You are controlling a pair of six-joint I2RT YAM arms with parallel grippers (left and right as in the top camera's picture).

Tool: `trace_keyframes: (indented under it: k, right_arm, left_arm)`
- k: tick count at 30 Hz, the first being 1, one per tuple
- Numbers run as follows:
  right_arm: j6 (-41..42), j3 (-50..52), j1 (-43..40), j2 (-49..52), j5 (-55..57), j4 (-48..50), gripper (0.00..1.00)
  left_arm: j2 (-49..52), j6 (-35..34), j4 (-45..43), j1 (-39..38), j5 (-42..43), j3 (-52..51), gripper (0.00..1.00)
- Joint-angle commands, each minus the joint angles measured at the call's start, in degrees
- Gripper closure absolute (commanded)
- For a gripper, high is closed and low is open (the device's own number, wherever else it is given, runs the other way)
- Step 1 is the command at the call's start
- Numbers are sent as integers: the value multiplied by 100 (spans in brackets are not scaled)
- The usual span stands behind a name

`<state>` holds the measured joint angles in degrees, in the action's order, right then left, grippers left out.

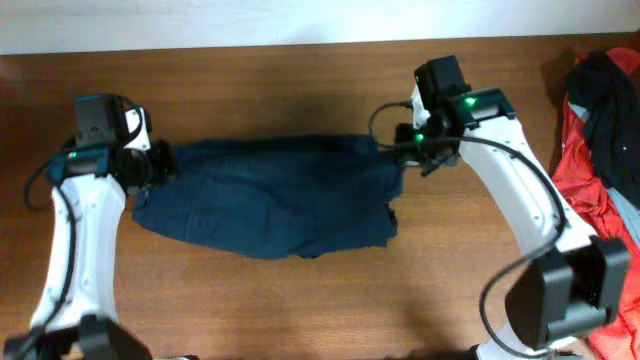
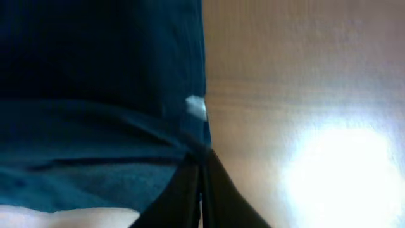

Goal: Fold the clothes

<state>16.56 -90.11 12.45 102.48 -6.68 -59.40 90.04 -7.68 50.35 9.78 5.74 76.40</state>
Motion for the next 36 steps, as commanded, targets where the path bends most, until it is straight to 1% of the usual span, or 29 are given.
trace_keyframes:
  k: [1, 4, 6, 8, 10, 11, 12, 13, 14, 15, 16, 18, 20, 22, 25, 26, 27, 29, 31, 32, 34, 36]
  right_arm:
    - [-22, -44, -9, 201, 258, 619, 96]
    - [-22, -44, -9, 361, 289, 1259, 95]
    - [-20, -44, -9, 452, 271, 1521, 95]
    - [-20, -44, -9, 535, 264, 1685, 92]
    - [-20, -44, -9, 605, 269, 1779, 87]
    - [-20, -44, -9, 656, 273, 1832, 79]
    - [-22, -44, -9, 678, 282, 1864, 72]
    - [-48, -44, -15, 717, 299, 1912, 69]
    - [-168, -44, -20, 737, 310, 1954, 64]
    - [-260, -44, -28, 737, 361, 1963, 56]
    - [-284, -44, -44, 737, 428, 1954, 51]
    - [-284, -50, -103, 713, 501, 1790, 47]
    - [-299, -57, -175, 686, 479, 1513, 45]
    - [-304, -57, -243, 662, 474, 1167, 43]
    - [-459, -57, -282, 649, 297, 662, 43]
    - [-577, -57, -282, 649, 127, 476, 44]
    - [-664, -57, -282, 649, -28, 337, 44]
    - [-918, -55, -260, 649, -350, 37, 43]
    - [-1062, -37, -223, 656, -435, -197, 42]
    - [-1062, 20, -190, 658, -433, -225, 40]
    - [-1064, 188, -136, 664, -503, -144, 39]
    - [-1224, 492, -63, 680, -669, 129, 40]
  left_arm:
    - [313, 90, -442, 61, -155, 72, 99]
    - [514, 90, -879, 61, -149, 74, 99]
    - [621, 90, -1056, 61, -149, 72, 97]
    - [743, 92, -1189, 61, -153, 72, 93]
    - [844, 92, -1303, 61, -164, 72, 86]
    - [887, 94, -1379, 61, -173, 72, 76]
    - [940, 94, -1453, 61, -177, 72, 64]
    - [973, 94, -1537, 61, -175, 72, 49]
    - [1003, 94, -1604, 61, -223, 72, 41]
    - [1003, 96, -1633, 63, -289, 72, 36]
    - [1003, 96, -1631, 79, -426, 74, 35]
    - [968, 131, -1532, 96, -584, 103, 31]
    - [931, 181, -1335, 120, -603, 160, 27]
    - [855, 186, -1093, 153, -608, 203, 27]
    - [695, 221, -697, 216, -645, 221, 26]
    - [645, 221, -542, 247, -647, 221, 21]
    - [616, 219, -422, 278, -667, 221, 18]
    - [595, 219, -160, 343, -691, 221, 17]
    - [595, 219, 87, 428, -691, 221, 17]
    - [595, 216, 190, 485, -684, 221, 17]
    - [592, 212, 247, 573, -649, 221, 17]
    - [592, 212, 214, 678, -389, 234, 17]
